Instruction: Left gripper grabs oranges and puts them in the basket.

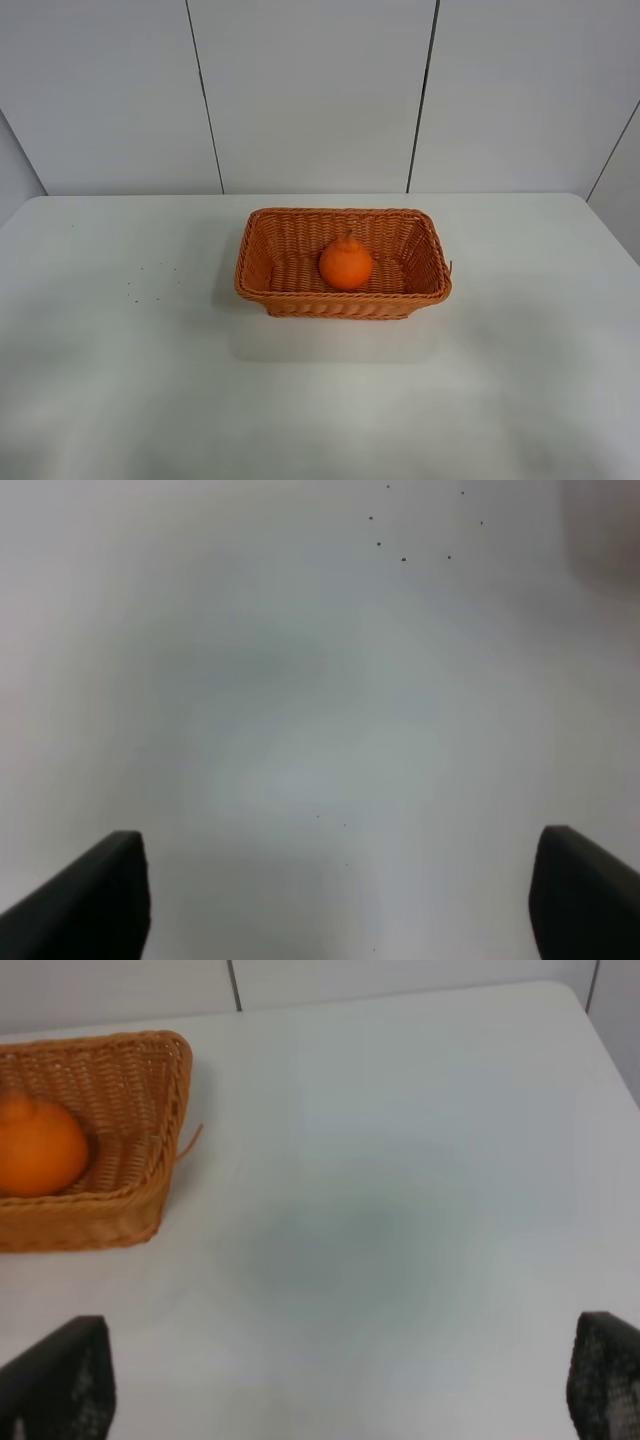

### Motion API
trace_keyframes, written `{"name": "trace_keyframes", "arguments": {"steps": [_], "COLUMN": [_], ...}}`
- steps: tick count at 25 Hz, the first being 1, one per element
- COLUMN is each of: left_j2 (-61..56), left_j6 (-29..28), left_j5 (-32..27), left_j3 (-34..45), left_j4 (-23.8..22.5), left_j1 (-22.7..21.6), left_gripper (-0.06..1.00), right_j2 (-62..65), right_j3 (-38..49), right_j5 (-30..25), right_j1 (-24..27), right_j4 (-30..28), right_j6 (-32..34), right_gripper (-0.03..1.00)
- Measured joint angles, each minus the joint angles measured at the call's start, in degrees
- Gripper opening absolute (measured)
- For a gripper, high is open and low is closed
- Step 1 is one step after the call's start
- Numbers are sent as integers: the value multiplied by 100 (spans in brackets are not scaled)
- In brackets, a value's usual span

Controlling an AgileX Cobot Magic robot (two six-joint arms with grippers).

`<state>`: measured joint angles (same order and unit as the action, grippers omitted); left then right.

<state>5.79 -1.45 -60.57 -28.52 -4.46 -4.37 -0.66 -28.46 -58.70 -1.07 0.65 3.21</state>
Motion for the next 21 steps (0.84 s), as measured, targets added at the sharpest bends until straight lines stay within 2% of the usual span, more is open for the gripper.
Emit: {"name": "trace_keyframes", "arguments": {"steps": [10, 21], "left_j2": [-582, -600], "left_j6": [0, 5], "left_j5": [10, 10], "left_j3": [22, 22], "left_j4": [0, 10], "left_j1": [0, 0], "left_gripper": [87, 87], "right_j2": [0, 0], "right_j3": [0, 0], "right_j5": [0, 0], "right_j1": [0, 0], "right_j4": [0, 0], "right_j6": [0, 0], "right_gripper": [69, 69]}}
